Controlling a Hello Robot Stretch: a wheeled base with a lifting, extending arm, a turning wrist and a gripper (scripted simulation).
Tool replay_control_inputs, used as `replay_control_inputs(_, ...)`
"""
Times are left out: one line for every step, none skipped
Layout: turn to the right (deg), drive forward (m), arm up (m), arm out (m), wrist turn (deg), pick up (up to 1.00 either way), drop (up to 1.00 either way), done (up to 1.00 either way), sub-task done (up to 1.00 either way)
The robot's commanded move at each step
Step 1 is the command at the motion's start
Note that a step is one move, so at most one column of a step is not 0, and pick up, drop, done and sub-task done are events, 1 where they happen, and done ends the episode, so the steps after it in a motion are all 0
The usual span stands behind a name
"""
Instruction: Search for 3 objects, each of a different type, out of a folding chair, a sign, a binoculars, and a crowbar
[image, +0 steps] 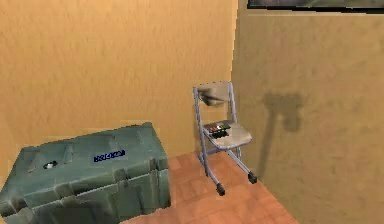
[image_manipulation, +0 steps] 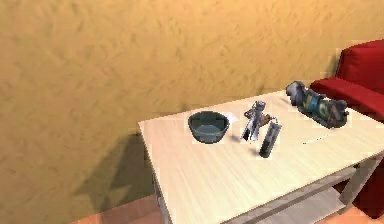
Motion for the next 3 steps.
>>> replay_control_inputs(18.0,0.00,0.00,0.00,0.0,0.00,0.00,0.00,0.00)
replay_control_inputs(0.0,0.40,0.00,0.00,0.0,0.00,0.00,0.00,0.00)
replay_control_inputs(0.0,0.00,0.00,0.00,0.0,0.00,0.00,1.00,0.00)
